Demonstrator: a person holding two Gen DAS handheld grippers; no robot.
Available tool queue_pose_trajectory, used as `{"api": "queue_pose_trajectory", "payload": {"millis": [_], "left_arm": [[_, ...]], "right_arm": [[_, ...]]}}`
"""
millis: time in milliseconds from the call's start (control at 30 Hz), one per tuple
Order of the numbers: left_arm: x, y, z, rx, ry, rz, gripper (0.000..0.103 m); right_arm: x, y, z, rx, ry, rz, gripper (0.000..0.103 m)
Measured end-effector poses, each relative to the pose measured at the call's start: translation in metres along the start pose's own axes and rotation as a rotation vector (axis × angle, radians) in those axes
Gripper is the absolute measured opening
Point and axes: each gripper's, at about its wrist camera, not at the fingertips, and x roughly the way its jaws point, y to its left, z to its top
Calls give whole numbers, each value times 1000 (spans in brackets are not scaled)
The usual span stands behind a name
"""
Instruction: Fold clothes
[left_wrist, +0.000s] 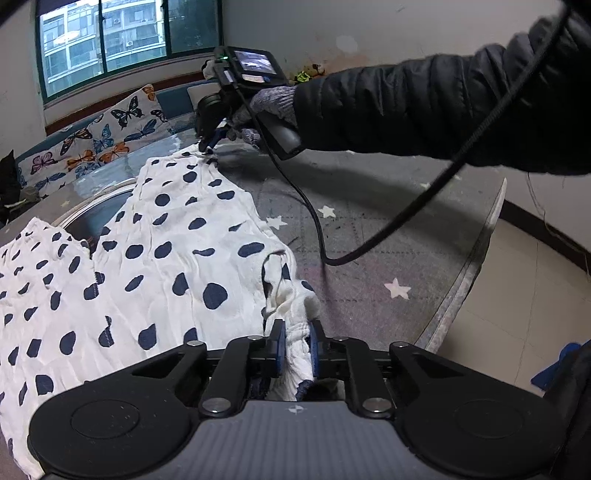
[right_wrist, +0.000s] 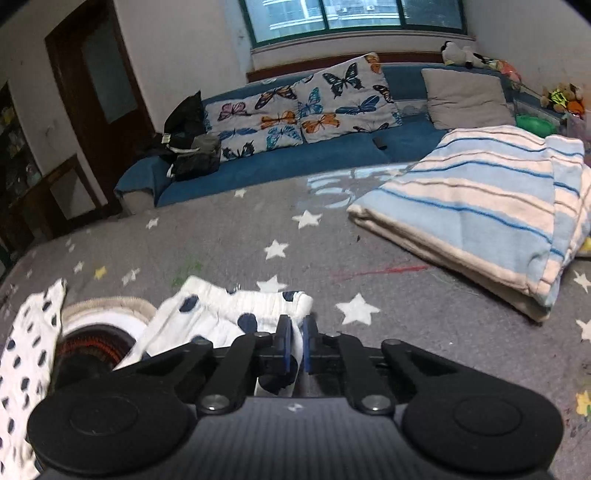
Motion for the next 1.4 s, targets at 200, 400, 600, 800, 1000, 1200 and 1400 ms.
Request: {"api": "queue_pose_trajectory", "payload": {"millis": [200, 400, 600, 800, 1000, 1200, 1400], "left_arm": [[-15, 11, 3, -48, -41, 2, 12], [-40, 28, -1, -126, -100, 16, 11], [-69, 50, -13, -274, -167, 19, 10], [-97, 72, -32, -418, -238, 46, 10], [-126, 93, -57, -536, -281, 91, 10], [-146, 104, -87, -643, -294, 129, 10], [-153, 109, -113, -733, -278, 160, 10]], "right_arm": [[-14, 6, 13, 11, -26, -26, 4], [-32, 23, 31, 7, -57, -18, 4], [-47, 63, 55, -29, -96, -1, 4], [-41, 129, 72, -88, -106, 19, 3], [-19, 216, 78, -163, -99, 73, 3], [17, 304, 67, -242, -64, 135, 3], [60, 374, 37, -278, 7, 178, 3]]}}
